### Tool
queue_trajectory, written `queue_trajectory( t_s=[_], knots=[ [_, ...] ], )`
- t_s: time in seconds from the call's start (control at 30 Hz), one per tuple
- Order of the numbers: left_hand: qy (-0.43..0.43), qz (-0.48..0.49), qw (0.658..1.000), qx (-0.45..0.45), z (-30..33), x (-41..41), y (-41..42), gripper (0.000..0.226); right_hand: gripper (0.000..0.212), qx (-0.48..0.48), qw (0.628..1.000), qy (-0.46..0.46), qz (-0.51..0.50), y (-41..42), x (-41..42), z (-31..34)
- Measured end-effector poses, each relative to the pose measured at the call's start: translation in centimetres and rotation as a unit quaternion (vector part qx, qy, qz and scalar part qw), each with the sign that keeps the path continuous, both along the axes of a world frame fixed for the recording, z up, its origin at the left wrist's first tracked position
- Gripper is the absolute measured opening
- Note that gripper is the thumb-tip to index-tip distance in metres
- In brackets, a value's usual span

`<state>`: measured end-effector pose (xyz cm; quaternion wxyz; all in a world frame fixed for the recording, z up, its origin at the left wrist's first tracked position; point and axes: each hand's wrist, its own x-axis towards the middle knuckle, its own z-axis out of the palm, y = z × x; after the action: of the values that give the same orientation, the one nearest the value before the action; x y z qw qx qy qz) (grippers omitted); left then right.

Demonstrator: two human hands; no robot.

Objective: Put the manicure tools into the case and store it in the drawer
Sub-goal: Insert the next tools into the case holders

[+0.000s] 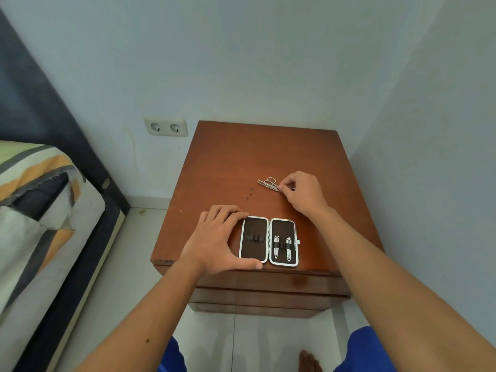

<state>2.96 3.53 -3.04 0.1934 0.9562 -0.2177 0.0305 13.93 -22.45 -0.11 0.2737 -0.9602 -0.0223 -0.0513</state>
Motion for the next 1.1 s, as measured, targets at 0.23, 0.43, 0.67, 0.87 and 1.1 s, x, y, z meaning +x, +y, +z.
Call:
queue_trajectory(
  t_s=[0.23,0.43,0.67,0.87,1.1],
  knots=[
    [0.004,0.001,1.0,0.005,0.1,-0.1,0.0,0.122,0.021,-0.101,0.992,0.067,0.041,0.6,0.6,-0.1],
    [0.011,0.0,1.0,0.01,0.1,-0.1,0.1,0.121,0.019,-0.108,0.988,0.098,0.044,0.6,1.0,0.3],
    [0.009,0.0,1.0,0.006,0.0,0.0,0.0,0.122,0.016,-0.007,0.996,0.086,-0.001,0.5,1.2,0.8],
    [0.01,0.0,1.0,0.003,0.0,0.0,0.0,0.123,0.029,0.02,0.997,0.074,-0.008,0.6,3.2,0.6],
    [0.017,-0.001,1.0,0.011,0.0,0.2,0.1,0.124,0.028,-0.051,0.993,0.09,0.063,-0.5,4.3,0.8]
  ],
)
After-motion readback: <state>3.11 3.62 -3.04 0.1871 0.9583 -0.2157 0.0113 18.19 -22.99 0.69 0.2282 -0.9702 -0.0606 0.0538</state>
